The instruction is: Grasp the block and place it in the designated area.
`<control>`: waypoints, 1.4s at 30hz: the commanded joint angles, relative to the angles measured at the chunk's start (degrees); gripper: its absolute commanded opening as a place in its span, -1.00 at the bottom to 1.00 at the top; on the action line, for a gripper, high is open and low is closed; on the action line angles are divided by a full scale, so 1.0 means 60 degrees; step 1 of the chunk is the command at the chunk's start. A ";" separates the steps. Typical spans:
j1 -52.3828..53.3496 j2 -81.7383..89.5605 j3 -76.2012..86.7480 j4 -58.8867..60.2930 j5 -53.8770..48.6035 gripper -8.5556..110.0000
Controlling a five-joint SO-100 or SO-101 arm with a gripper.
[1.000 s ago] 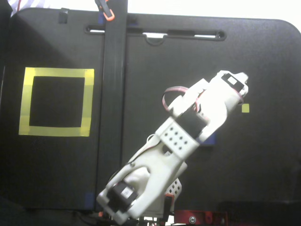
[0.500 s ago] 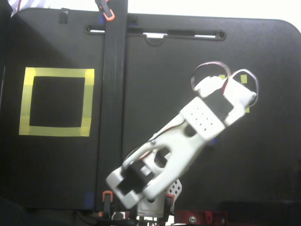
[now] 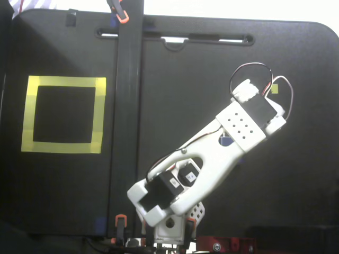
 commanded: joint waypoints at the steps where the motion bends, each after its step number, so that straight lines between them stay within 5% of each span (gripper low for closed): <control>1: 0.0044 0.0000 -0.0381 0.0234 -0.0059 -0.86; 27: -0.0132 0.0322 0.0249 0.0630 -0.0820 -0.86; 36: -0.0352 0.0337 0.0806 0.0059 -0.6665 -0.86; 42: -0.0337 0.0352 0.0967 -0.0117 -1.2188 -0.86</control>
